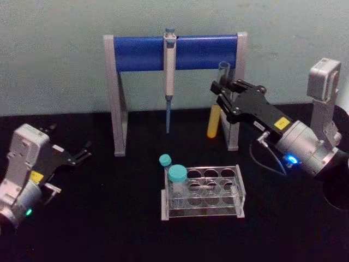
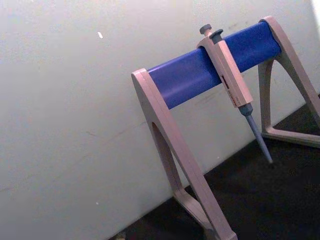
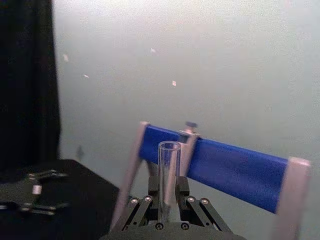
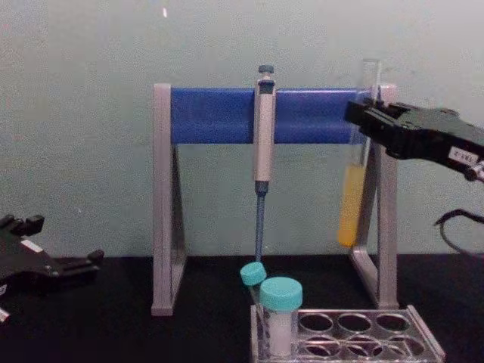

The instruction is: Pick up the test tube from the test tube rack, shake it, then place it back into the test tube rack.

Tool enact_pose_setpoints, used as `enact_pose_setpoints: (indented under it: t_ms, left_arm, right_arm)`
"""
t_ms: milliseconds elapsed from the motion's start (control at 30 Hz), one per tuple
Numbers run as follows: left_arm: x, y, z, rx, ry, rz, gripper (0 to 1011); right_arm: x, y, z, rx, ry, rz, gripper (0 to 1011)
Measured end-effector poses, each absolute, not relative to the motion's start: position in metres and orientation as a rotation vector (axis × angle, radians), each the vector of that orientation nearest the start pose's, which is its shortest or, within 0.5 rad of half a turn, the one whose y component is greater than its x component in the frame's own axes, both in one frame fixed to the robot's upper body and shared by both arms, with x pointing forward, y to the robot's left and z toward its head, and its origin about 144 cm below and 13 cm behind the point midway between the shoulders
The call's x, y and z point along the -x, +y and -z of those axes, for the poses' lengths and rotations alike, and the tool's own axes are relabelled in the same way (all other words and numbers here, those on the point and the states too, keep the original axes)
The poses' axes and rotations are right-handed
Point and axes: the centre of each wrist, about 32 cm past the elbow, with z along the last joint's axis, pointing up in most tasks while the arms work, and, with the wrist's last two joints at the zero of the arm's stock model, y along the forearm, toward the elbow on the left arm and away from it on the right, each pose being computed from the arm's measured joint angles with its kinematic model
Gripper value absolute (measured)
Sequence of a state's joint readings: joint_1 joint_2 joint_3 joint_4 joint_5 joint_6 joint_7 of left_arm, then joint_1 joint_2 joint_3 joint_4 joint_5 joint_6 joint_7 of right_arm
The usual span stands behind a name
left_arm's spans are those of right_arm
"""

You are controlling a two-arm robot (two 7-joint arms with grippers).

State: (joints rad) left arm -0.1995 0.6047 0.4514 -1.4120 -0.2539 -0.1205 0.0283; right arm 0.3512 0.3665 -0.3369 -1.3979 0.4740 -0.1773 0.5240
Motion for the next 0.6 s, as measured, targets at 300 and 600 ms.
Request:
enact_pose_setpoints:
  t_ms: [300, 600]
  left_arm:
    - [-0.489, 0.31, -1.14, -0.305, -0.285, -1.248, 1001]
    - [-0.489, 0.31, -1.14, -0.304, -0.285, -1.248, 1001]
  right_arm:
    - [-0.538, -0.259, -1.205, -0.216, -0.121, 0.641, 229]
    - [-0.511, -0.283, -1.208, -0.187, -0.032, 0.547, 229]
